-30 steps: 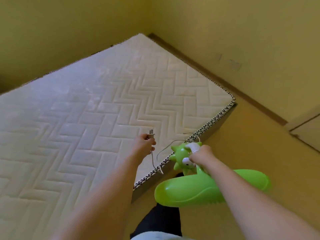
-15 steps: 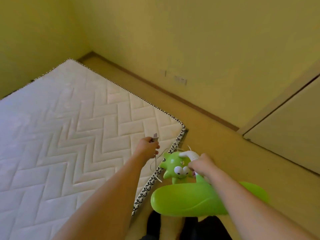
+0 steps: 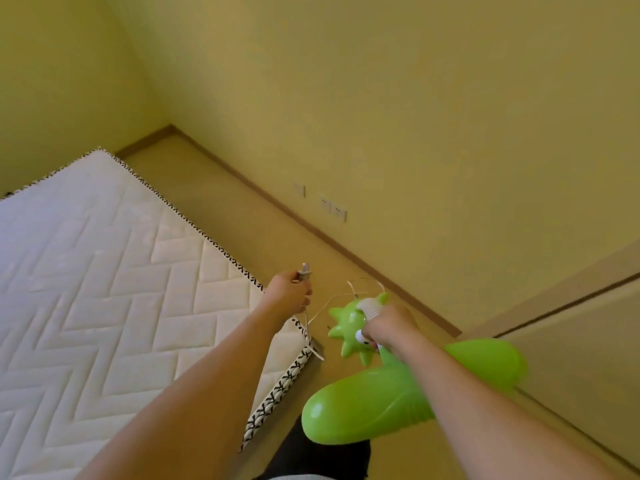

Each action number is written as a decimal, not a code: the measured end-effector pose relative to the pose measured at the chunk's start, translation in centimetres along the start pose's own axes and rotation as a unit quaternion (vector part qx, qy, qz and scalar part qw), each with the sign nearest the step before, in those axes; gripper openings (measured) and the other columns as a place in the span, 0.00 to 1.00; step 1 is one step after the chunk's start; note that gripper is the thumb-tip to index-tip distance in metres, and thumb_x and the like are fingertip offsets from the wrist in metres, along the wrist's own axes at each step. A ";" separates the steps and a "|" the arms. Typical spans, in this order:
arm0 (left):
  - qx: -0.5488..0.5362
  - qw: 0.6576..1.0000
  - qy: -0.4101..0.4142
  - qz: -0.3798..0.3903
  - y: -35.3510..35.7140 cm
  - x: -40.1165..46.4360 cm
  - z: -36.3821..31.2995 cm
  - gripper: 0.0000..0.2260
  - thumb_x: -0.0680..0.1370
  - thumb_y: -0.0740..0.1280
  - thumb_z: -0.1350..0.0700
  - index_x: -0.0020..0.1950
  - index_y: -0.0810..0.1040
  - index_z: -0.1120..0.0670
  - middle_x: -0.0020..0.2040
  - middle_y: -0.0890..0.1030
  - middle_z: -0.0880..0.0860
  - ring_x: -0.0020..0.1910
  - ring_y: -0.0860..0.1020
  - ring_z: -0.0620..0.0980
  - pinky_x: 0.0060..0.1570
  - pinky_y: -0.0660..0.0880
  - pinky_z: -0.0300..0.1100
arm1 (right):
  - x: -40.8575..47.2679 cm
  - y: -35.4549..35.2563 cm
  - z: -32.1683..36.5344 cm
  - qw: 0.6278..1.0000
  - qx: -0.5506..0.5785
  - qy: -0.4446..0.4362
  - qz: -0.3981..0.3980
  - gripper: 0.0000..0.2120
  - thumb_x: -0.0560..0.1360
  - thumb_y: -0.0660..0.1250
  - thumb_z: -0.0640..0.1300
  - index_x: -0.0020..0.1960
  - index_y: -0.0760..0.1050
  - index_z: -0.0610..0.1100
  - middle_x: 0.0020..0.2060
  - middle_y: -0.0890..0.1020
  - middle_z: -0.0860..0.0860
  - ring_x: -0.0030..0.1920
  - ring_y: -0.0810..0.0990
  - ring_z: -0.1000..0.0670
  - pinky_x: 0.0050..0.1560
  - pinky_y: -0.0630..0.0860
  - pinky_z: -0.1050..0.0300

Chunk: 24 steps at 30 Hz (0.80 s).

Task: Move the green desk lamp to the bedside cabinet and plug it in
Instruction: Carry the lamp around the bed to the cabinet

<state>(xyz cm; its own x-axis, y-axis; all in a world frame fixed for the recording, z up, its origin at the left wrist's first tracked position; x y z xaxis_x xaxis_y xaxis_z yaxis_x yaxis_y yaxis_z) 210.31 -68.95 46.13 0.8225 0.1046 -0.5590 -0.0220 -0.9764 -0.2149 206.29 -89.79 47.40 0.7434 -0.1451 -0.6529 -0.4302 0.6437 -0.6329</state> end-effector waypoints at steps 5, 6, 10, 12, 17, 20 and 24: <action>-0.011 0.998 -0.033 -0.046 -0.1 7.1 -2.3 0.06 0.80 0.61 0.57 0.52 0.75 0.57 0.42 0.79 0.55 0.34 0.76 0.51 0.36 0.73 0.43 | 8.8 -5.8 3.9 0.999 -0.028 -0.030 0.002 0.11 0.67 0.69 0.39 0.49 0.78 0.40 0.51 0.84 0.40 0.47 0.82 0.43 0.48 0.79 0.51; -0.013 0.997 -0.042 -0.063 -0.8 8.3 -2.1 0.06 0.80 0.61 0.57 0.51 0.76 0.57 0.41 0.79 0.55 0.34 0.76 0.51 0.36 0.73 0.44 | 10.1 -6.3 4.4 0.999 -0.024 -0.033 0.006 0.13 0.66 0.69 0.38 0.51 0.78 0.39 0.50 0.84 0.39 0.48 0.83 0.41 0.49 0.79 0.49; -0.047 0.988 -0.050 -0.138 -3.5 15.7 -4.2 0.06 0.79 0.60 0.58 0.48 0.76 0.58 0.40 0.79 0.56 0.35 0.76 0.53 0.39 0.74 0.47 | 17.5 -8.6 8.7 0.999 0.006 -0.026 0.033 0.19 0.63 0.68 0.37 0.53 0.79 0.34 0.42 0.83 0.39 0.43 0.83 0.41 0.46 0.81 0.48; -0.058 0.986 -0.046 -0.148 -4.5 18.8 -6.6 0.05 0.79 0.60 0.59 0.49 0.75 0.57 0.40 0.79 0.56 0.33 0.75 0.52 0.38 0.74 0.45 | 20.0 -9.5 11.3 0.999 0.014 -0.025 0.040 0.17 0.62 0.69 0.37 0.50 0.79 0.34 0.37 0.81 0.41 0.39 0.82 0.43 0.43 0.80 0.50; -0.099 0.980 -0.022 -0.171 -7.7 25.1 -12.6 0.05 0.78 0.61 0.59 0.48 0.76 0.55 0.41 0.80 0.54 0.34 0.78 0.51 0.36 0.74 0.44 | 25.9 -10.8 20.3 0.996 -0.026 -0.060 0.059 0.08 0.59 0.69 0.36 0.37 0.74 0.43 0.31 0.80 0.43 0.36 0.82 0.42 0.40 0.80 0.50; -0.101 0.976 -0.031 -0.188 -10.6 26.9 -12.9 0.05 0.79 0.61 0.58 0.45 0.76 0.53 0.41 0.81 0.54 0.36 0.79 0.52 0.39 0.76 0.45 | 28.9 -9.8 25.4 0.991 -0.070 -0.089 0.077 0.10 0.59 0.70 0.35 0.32 0.71 0.46 0.36 0.83 0.42 0.40 0.85 0.41 0.44 0.83 0.45; -0.134 0.944 -0.067 -0.295 -17.0 29.4 -11.4 0.07 0.78 0.60 0.60 0.42 0.76 0.55 0.41 0.81 0.57 0.36 0.78 0.54 0.42 0.78 0.50 | 33.1 -7.8 32.2 0.987 -0.083 -0.100 0.097 0.18 0.61 0.72 0.37 0.50 0.77 0.37 0.38 0.84 0.43 0.38 0.85 0.44 0.42 0.82 0.49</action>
<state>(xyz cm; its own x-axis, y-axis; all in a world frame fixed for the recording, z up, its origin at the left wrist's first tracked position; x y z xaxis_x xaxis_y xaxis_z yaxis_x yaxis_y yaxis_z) 241.39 -51.43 42.51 0.5660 0.6511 -0.5057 0.5772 -0.7510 -0.3208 250.80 -75.40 44.14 0.7183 0.1308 -0.6833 -0.6398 0.5100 -0.5749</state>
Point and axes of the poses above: each hand's wrist, its own x-axis towards the middle knuckle, its own y-axis out of the palm, z = x × y, the point moved 10 cm from there along x, towards the middle knuckle
